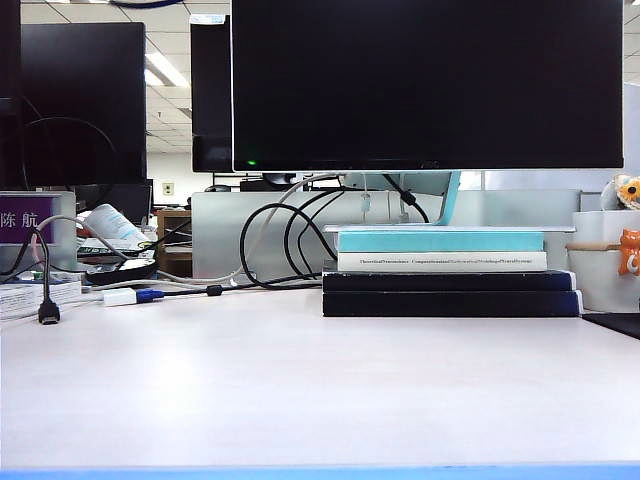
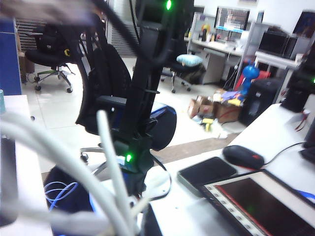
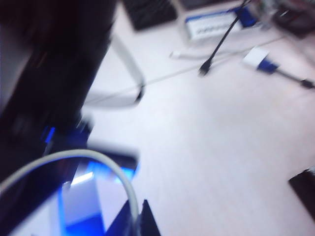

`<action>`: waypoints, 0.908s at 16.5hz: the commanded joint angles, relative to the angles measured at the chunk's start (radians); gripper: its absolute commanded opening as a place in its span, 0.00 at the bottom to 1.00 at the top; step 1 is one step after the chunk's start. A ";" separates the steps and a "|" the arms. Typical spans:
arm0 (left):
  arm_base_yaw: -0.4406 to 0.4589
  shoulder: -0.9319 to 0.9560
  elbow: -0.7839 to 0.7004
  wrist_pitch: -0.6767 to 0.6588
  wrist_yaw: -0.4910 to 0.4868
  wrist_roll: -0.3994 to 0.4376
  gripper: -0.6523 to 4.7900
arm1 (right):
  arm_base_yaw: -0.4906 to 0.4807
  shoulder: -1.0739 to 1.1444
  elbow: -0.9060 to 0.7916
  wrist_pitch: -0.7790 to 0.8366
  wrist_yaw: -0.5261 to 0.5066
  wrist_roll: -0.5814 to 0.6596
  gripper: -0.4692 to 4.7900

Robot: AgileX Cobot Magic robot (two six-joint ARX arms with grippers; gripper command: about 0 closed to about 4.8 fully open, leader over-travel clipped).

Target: Unfold the white charging cable into a straight cable.

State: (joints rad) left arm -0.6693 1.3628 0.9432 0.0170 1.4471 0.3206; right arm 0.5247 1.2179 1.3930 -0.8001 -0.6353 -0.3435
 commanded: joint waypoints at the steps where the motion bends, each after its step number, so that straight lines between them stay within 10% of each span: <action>1: -0.082 -0.004 0.002 0.001 -0.161 0.024 0.11 | -0.002 -0.002 0.005 0.124 0.154 0.110 0.08; 5: -0.107 -0.004 0.002 0.040 -0.322 0.030 0.29 | -0.002 -0.002 0.005 0.127 0.280 0.134 0.08; 6: -0.107 -0.004 0.002 0.057 -0.346 0.003 1.00 | -0.002 -0.002 0.005 0.137 0.300 0.134 0.08; 9: -0.106 -0.005 0.002 0.056 -0.417 -0.045 1.00 | -0.002 -0.002 0.005 0.173 0.304 0.135 0.08; 10: -0.096 -0.008 0.002 0.024 -0.801 -0.067 1.00 | -0.001 -0.003 0.005 0.198 0.354 0.134 0.08; 12: -0.070 -0.019 0.002 -0.022 -1.133 -0.055 1.00 | -0.001 -0.003 0.005 0.199 0.464 0.133 0.08; 15: -0.027 -0.047 0.002 -0.039 -1.185 -0.044 1.00 | -0.001 -0.003 0.005 0.214 0.554 0.126 0.08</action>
State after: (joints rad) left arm -0.7082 1.3357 0.9424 -0.0288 0.2749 0.2703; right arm 0.5228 1.2182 1.3918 -0.6174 -0.1341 -0.2157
